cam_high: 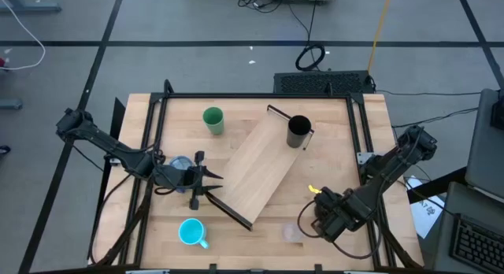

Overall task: Stack small to large cups/mugs on shelf
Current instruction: Put the dark blue cup on the shelf

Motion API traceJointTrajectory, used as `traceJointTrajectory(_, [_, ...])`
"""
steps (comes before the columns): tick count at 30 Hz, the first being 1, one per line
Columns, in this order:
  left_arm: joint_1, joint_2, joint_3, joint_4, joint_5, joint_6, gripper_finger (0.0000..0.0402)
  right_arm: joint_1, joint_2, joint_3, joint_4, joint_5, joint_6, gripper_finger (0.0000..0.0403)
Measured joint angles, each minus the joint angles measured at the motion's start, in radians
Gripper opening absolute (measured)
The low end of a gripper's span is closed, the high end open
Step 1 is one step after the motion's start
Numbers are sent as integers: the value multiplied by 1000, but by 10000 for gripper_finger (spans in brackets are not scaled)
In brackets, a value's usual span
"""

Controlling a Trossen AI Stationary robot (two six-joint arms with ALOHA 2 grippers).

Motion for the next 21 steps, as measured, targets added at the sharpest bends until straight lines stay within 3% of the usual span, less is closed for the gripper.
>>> traceJointTrajectory(21, [0, 0, 0, 0, 0, 2, 118, 18, 0, 0, -38, 18, 6, 9])
